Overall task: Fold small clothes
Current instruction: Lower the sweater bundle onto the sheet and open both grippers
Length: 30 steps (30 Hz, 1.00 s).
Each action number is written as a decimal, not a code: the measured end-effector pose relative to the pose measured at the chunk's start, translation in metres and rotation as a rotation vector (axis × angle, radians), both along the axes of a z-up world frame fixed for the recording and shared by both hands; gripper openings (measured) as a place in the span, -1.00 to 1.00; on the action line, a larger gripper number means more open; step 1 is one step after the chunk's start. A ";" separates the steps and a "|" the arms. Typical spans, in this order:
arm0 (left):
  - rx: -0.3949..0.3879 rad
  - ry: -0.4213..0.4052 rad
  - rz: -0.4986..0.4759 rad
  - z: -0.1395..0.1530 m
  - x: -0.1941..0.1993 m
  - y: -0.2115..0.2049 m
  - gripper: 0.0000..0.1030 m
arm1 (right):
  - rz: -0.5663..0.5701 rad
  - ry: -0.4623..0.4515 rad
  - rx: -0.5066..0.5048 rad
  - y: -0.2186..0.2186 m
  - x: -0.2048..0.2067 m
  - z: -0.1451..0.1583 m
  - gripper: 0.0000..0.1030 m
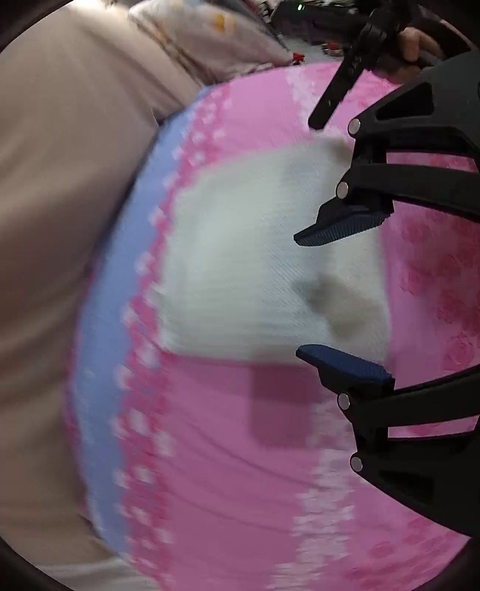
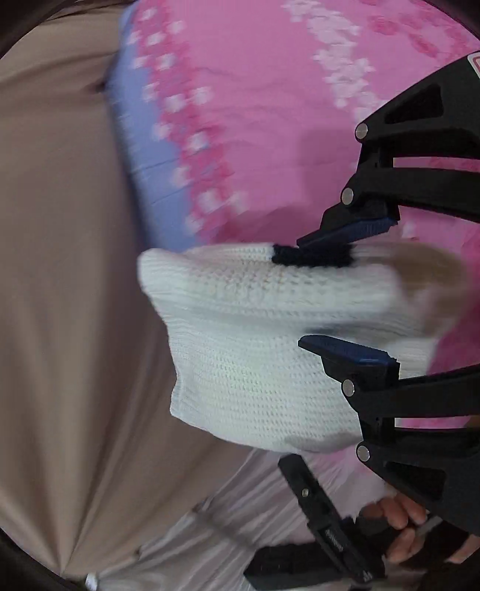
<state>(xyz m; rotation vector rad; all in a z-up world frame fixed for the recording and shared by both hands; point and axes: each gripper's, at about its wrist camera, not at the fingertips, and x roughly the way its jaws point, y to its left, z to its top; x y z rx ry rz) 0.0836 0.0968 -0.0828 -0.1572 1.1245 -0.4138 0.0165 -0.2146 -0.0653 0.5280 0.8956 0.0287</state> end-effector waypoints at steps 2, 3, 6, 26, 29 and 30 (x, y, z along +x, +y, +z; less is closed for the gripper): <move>-0.099 0.043 0.052 -0.024 -0.013 0.032 0.09 | -0.034 0.145 -0.004 -0.007 -0.012 -0.056 -0.37; -0.142 0.032 0.072 -0.025 -0.017 0.041 0.26 | -0.041 0.145 0.032 -0.012 -0.021 -0.063 -0.37; -0.205 -0.009 0.131 -0.017 -0.010 0.043 0.57 | -0.049 0.086 0.047 -0.018 -0.031 -0.049 0.09; -0.239 0.132 0.081 -0.040 0.027 -0.004 -0.11 | 0.119 0.046 0.017 0.021 0.082 -0.015 -0.40; -0.171 0.120 0.086 -0.055 0.018 -0.008 0.03 | 0.109 0.233 -0.027 0.019 0.087 -0.081 -0.30; -0.154 0.108 0.085 -0.046 0.013 -0.006 0.03 | 0.087 0.258 -0.030 0.018 0.081 -0.094 -0.19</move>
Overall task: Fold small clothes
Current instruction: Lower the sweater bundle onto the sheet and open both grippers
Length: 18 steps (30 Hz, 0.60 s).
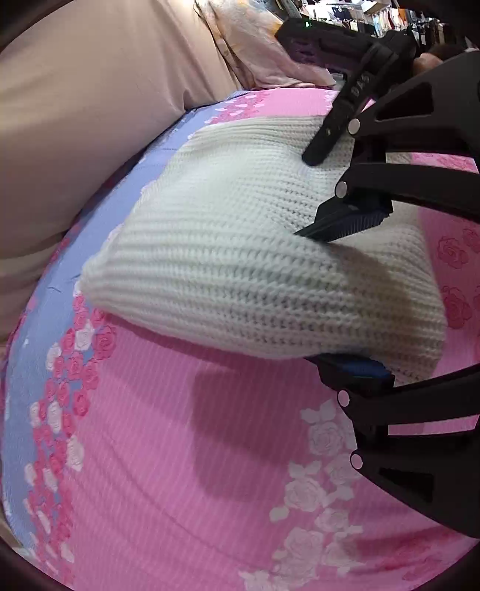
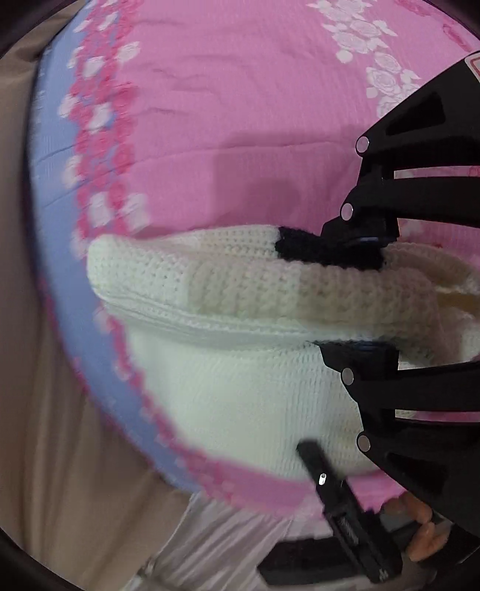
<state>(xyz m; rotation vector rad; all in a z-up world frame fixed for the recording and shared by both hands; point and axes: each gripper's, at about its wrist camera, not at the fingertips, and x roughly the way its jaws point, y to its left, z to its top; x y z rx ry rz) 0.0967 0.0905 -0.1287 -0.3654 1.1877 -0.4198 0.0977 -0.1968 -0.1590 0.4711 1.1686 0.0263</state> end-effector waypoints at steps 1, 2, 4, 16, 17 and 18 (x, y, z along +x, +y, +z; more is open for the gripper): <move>0.021 -0.015 -0.003 0.008 -0.004 0.001 0.03 | -0.040 -0.034 0.020 -0.002 -0.006 0.005 -0.19; 0.050 -0.052 -0.008 0.021 -0.009 0.003 0.00 | -0.068 -0.048 0.026 -0.003 -0.013 0.015 -0.20; 0.119 -0.116 -0.003 0.037 -0.017 0.008 0.00 | -0.119 -0.133 -0.059 0.000 -0.031 0.052 -0.25; 0.289 -0.070 -0.034 0.016 -0.023 -0.005 0.04 | 0.005 -0.140 -0.236 0.025 -0.046 0.064 -1.00; 0.307 -0.068 -0.038 0.014 -0.025 -0.008 0.05 | 0.024 -0.162 -0.251 0.029 -0.050 0.072 -1.00; 0.315 -0.066 -0.041 0.012 -0.027 -0.008 0.05 | 0.039 -0.164 -0.267 0.034 -0.053 0.075 -1.00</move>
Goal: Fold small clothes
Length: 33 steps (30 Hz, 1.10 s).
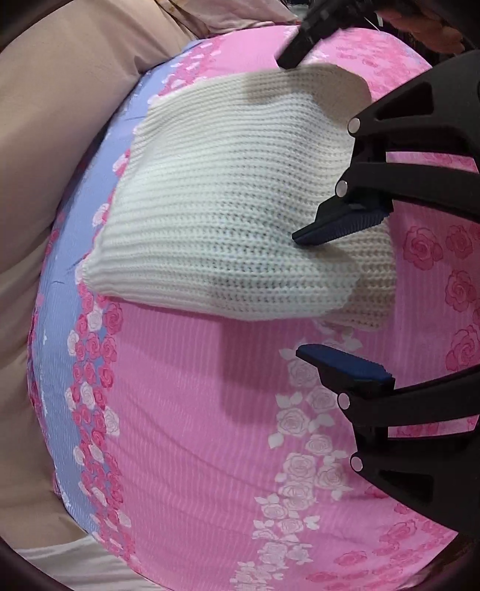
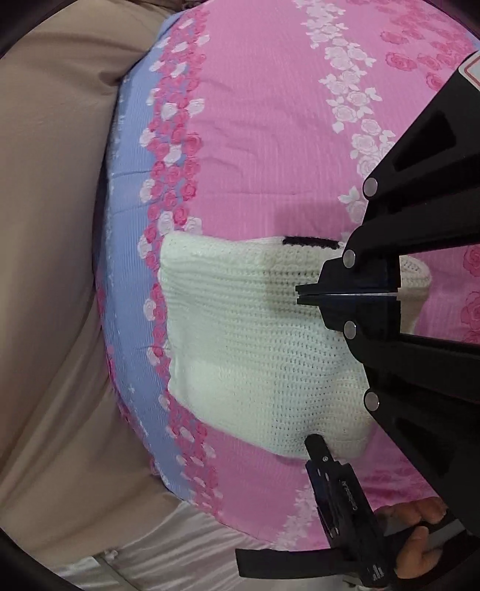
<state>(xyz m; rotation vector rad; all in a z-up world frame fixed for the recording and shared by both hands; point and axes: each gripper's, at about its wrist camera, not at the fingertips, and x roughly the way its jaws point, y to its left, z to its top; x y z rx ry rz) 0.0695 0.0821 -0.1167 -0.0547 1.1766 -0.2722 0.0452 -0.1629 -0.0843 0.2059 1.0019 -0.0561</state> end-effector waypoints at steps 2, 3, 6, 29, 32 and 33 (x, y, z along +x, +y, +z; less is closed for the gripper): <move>0.006 0.004 0.001 0.001 -0.006 -0.001 0.05 | 0.020 0.061 -0.015 0.006 0.002 -0.023 -1.00; 0.008 0.002 -0.003 0.004 -0.009 -0.001 0.05 | 0.013 0.128 -0.039 0.007 0.005 -0.048 -1.00; 0.045 -0.034 -0.020 0.015 -0.021 -0.004 0.05 | -0.017 0.120 -0.030 0.008 -0.003 -0.048 -1.00; 0.195 -0.310 -0.051 0.071 -0.114 -0.052 0.69 | -0.222 -0.011 -0.053 0.016 -0.101 0.010 -0.53; 0.196 -0.294 -0.048 0.067 -0.117 -0.052 0.72 | -0.219 -0.003 -0.058 0.017 -0.105 0.010 -0.48; 0.196 -0.289 -0.045 0.066 -0.118 -0.052 0.75 | -0.217 0.003 -0.060 0.017 -0.105 0.009 -0.45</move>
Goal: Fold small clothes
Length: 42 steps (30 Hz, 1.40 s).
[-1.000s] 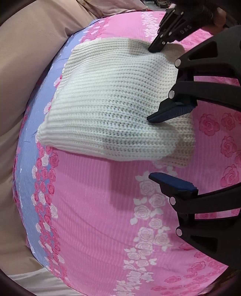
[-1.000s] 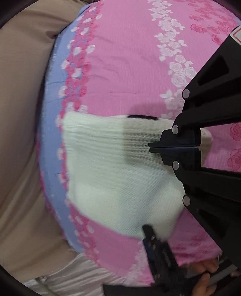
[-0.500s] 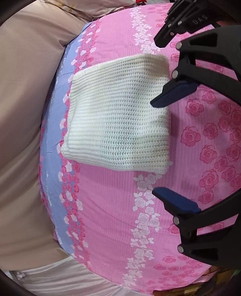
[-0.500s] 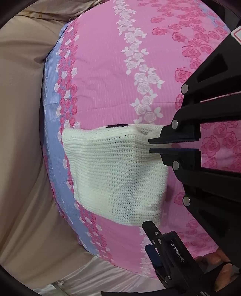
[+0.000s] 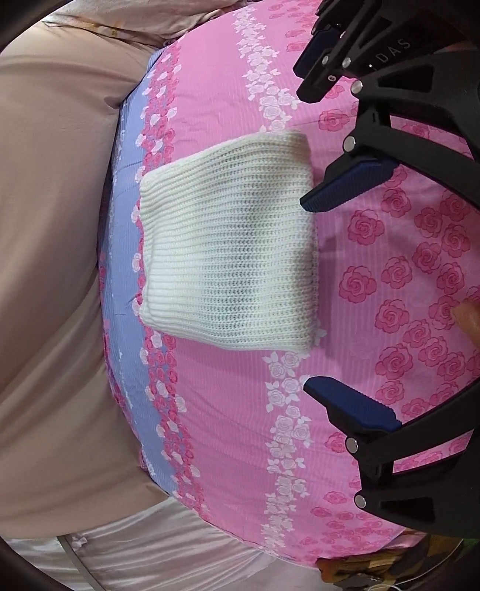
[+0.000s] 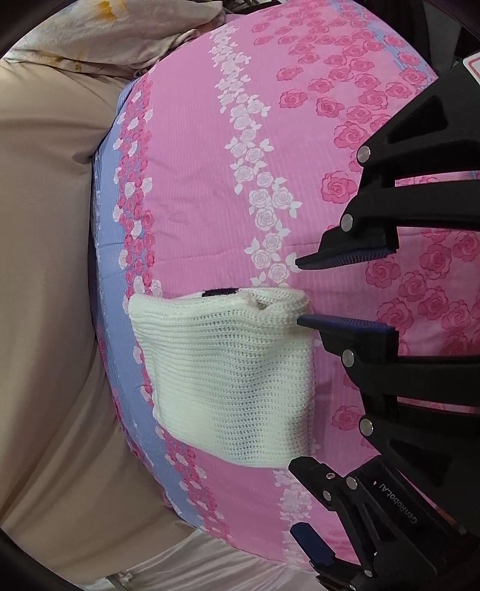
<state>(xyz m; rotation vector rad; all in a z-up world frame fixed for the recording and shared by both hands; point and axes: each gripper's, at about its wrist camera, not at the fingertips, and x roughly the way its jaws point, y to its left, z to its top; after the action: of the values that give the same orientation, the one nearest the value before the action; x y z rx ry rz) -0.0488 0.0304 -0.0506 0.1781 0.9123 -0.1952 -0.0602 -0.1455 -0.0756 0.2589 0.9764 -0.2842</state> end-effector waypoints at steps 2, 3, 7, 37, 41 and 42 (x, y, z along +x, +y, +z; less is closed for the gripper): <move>-0.001 0.005 0.009 -0.002 -0.003 0.001 0.78 | 0.007 0.013 0.002 0.002 -0.002 -0.003 -0.42; 0.000 0.006 0.014 -0.003 -0.004 0.002 0.78 | 0.011 0.017 0.002 0.003 -0.003 -0.004 -0.41; 0.003 0.017 0.036 -0.007 -0.007 0.006 0.78 | 0.027 0.027 -0.006 0.009 -0.006 -0.006 -0.41; 0.026 0.034 0.046 -0.013 -0.008 0.012 0.78 | 0.046 0.035 -0.024 0.029 -0.012 -0.007 -0.41; 0.030 0.033 0.031 -0.013 -0.009 0.009 0.78 | 0.042 0.037 -0.024 0.029 -0.011 -0.008 -0.41; 0.032 0.032 0.029 -0.013 -0.008 0.008 0.78 | 0.043 0.037 -0.024 0.028 -0.011 -0.008 -0.41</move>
<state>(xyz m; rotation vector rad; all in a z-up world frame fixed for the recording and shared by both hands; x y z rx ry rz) -0.0570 0.0383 -0.0639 0.1920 0.9498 -0.1568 -0.0713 -0.1172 -0.0831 0.2113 1.0133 -0.2623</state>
